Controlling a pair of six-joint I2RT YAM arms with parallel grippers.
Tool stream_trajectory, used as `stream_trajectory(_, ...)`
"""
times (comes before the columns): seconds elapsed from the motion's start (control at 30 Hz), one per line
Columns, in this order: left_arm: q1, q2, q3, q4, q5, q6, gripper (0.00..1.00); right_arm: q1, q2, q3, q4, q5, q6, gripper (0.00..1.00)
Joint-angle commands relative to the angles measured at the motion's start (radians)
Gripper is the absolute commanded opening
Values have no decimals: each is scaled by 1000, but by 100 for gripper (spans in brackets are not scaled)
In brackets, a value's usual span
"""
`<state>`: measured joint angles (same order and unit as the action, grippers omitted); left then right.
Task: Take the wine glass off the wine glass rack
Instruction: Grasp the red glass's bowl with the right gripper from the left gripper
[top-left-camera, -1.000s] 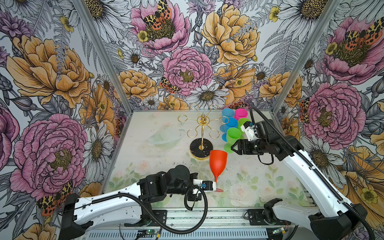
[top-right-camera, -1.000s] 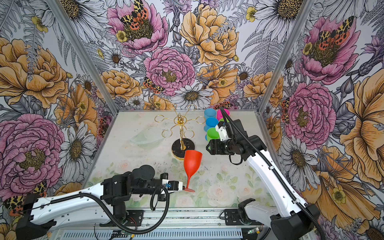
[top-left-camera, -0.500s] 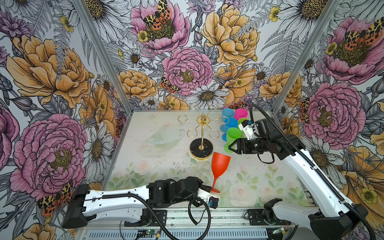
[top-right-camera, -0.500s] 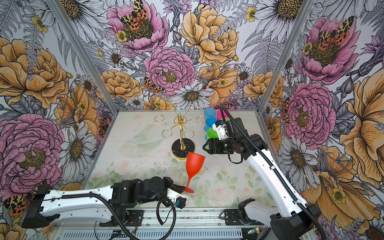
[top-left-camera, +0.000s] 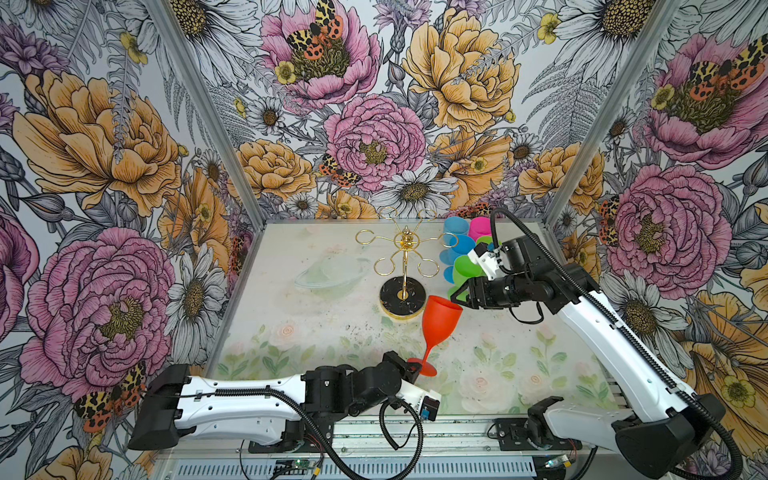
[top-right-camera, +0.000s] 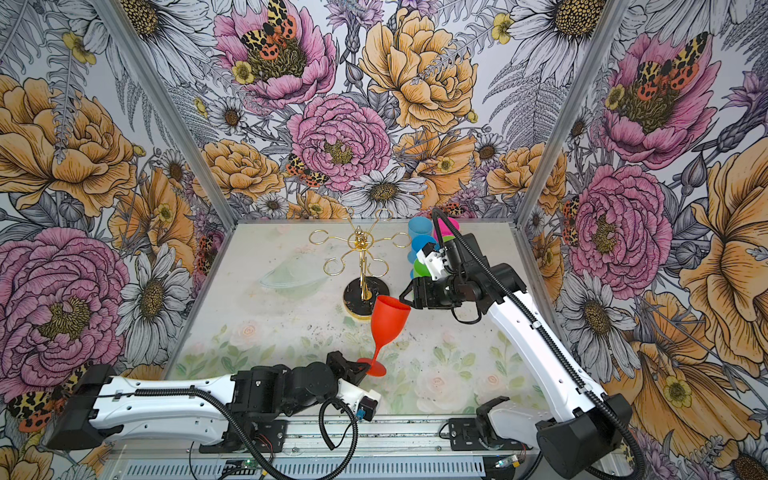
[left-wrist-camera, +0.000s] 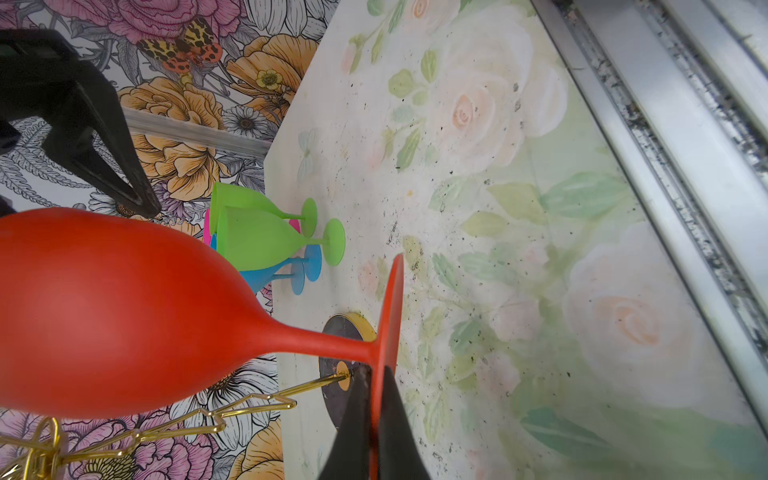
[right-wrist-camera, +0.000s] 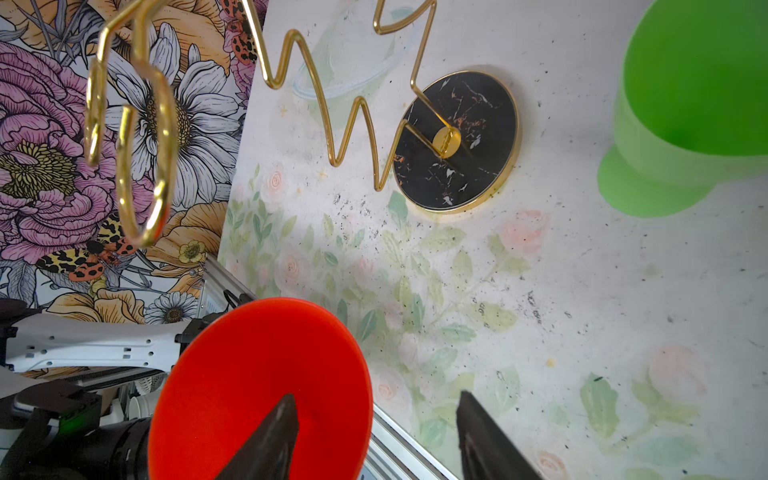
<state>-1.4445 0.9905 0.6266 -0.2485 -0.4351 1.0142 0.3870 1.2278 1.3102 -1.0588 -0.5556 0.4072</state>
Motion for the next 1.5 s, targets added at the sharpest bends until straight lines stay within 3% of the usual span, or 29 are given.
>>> stream_trajectory(0.0, -10, 4, -17, 85, -81, 55, 0, 7, 12, -8, 0, -38, 12, 57)
stream_trajectory(0.37, -19, 49, -47, 184, -175, 147, 0, 7, 19, -20, 2, -80, 9, 41)
stream_trajectory(0.7, -23, 65, -66, 230, -220, 203, 0, 6, 26, -23, 0, -99, 0, 20)
stream_trajectory(0.87, -23, 71, -78, 246, -229, 211, 4, 5, 23, -25, 0, -98, -14, 11)
stream_trajectory(1.27, -28, 75, -100, 249, -234, 163, 31, 5, 30, -10, 0, -35, -24, 2)
stream_trajectory(1.47, -36, 62, -98, 251, -237, 33, 57, 4, -2, 12, 0, 173, -46, 0)
